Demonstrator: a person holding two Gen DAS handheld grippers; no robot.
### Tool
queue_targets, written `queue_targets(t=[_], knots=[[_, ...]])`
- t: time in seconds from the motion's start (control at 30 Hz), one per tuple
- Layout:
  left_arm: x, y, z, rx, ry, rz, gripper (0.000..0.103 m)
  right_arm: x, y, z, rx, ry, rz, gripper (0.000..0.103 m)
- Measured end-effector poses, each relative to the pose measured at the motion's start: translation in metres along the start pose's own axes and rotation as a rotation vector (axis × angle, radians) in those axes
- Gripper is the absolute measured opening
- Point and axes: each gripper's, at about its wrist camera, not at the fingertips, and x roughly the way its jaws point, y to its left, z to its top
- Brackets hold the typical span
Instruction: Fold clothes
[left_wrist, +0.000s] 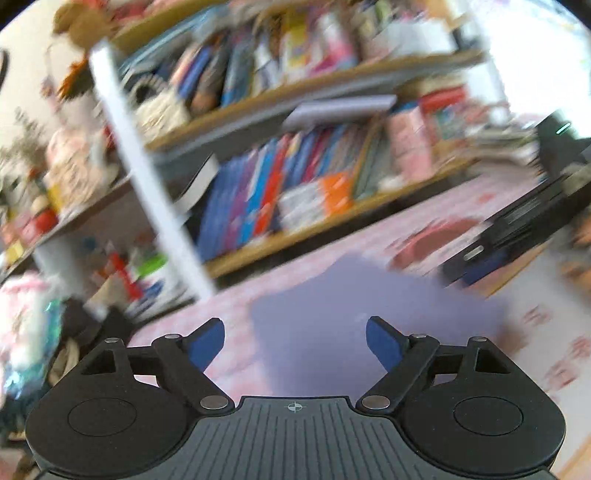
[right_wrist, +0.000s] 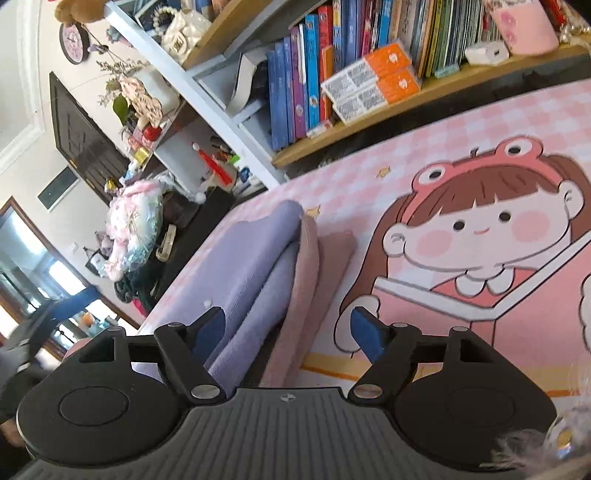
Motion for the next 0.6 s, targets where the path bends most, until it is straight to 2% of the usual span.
queue_targets(t=[0.1,0.2,0.3,0.33,0.43,0.5,0.57,0.6], knots=[[0.022,0.025,-0.015,-0.124,0.061,-0.016,0.086,0.005,0.001,-0.003,0.017,0.025,0.016,0.073],[0.035,0.050,-0.025,-0.354,0.075,-0.136,0.086,0.012,0.006,-0.007,0.030,0.049,0.027,0.073],[0.055,0.065,-0.032,-0.469,0.106,-0.218,0.088,0.020,0.012,-0.009,0.045,0.069,0.037,0.070],[0.060,0.067,-0.034,-0.496,0.117,-0.249,0.088,0.024,0.014,-0.009,0.051,0.079,0.038,0.066],[0.073,0.067,-0.039,-0.563,0.158,-0.328,0.086,0.032,0.025,-0.009,0.030,0.092,0.003,0.062],[0.074,0.063,-0.039,-0.580,0.162,-0.335,0.082,0.036,0.031,-0.008,0.017,0.104,-0.028,0.057],[0.072,0.057,-0.037,-0.578,0.158,-0.335,0.077,0.037,0.038,-0.008,-0.014,0.113,-0.066,0.045],[0.071,0.054,-0.036,-0.577,0.156,-0.334,0.074,0.035,0.044,-0.010,-0.050,0.114,-0.084,0.043]])
